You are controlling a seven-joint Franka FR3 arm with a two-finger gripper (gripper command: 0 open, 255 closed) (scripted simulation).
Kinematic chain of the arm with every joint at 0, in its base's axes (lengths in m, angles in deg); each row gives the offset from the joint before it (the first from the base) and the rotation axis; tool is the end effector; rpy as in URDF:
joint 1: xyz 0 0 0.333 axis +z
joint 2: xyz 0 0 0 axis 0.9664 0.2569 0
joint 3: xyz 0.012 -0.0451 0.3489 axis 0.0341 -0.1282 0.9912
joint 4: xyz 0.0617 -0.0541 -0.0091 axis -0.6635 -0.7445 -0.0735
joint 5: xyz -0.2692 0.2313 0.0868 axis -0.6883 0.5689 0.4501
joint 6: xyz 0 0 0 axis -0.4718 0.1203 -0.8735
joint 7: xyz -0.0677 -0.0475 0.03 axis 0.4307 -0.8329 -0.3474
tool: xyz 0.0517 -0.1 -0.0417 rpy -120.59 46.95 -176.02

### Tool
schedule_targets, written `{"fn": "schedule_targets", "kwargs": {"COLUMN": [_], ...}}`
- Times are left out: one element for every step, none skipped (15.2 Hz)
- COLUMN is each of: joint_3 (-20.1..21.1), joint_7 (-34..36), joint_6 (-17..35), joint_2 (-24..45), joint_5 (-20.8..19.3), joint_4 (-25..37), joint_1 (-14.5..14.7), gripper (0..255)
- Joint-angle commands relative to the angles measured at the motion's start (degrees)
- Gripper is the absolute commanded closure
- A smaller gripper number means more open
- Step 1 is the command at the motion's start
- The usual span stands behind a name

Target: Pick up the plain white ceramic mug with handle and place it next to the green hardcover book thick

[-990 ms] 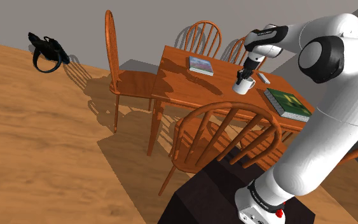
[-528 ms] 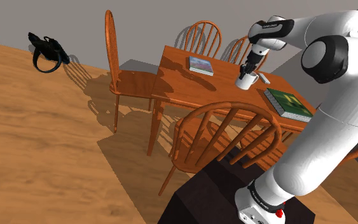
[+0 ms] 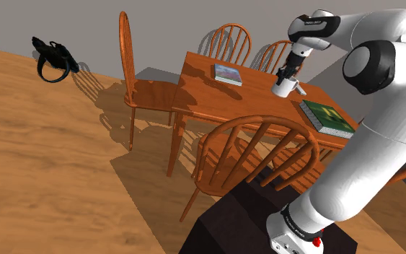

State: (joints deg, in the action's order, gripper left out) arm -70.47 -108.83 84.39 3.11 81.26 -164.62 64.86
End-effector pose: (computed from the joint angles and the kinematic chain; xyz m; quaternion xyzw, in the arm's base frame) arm 0.4344 -0.4062 0.5468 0.9939 -0.1064 0.0261 0.0080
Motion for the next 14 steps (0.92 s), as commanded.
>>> {"fn": "schedule_targets", "kwargs": {"joint_3": [-0.8, -1.2, -1.6, -1.9, -2.2, -2.4, -2.6, -2.8, -2.9, -2.9, -3.0, -2.9, -2.9, -2.7], "joint_7": [-2.9, -4.4, -5.9, -7.5, -9.0, -10.5, -11.9, -13.4, -14.8, -16.1, -17.5, -18.7, -20.0, -21.1], "joint_6": [-0.9, -1.3, -1.7, -2.2, -2.6, -3.2, -3.7, -4.4, -5.0, -5.7, -6.5, -7.4, -8.3, -9.2], "joint_2": [1.6, 2.4, 3.4, 4.4, 5.4, 6.6, 7.8, 9.0, 10.3, 11.6, 13.0, 14.5, 16.0, 17.7], "joint_5": [1.2, 1.9, 2.6, 3.3, 4.1, 4.9, 5.8, 6.6, 7.5, 8.4, 9.3, 10.2, 11.1, 12.0], "joint_4": [2.0, 3.0, 4.0, 5.2, 6.4, 7.7, 9.1, 10.6, 12.3, 14.0, 15.9, 17.9, 20.1, 22.4], "joint_1": [-2.0, -3.2, -4.4, -5.6, -6.9, -8.3, -9.7, -11.2, -12.7, -14.3, -16.0, -17.8, -19.6, -21.5], "gripper": [255, 255, 255, 255, 255, 255, 255, 255, 255, 255, 255, 255, 255, 255]}}
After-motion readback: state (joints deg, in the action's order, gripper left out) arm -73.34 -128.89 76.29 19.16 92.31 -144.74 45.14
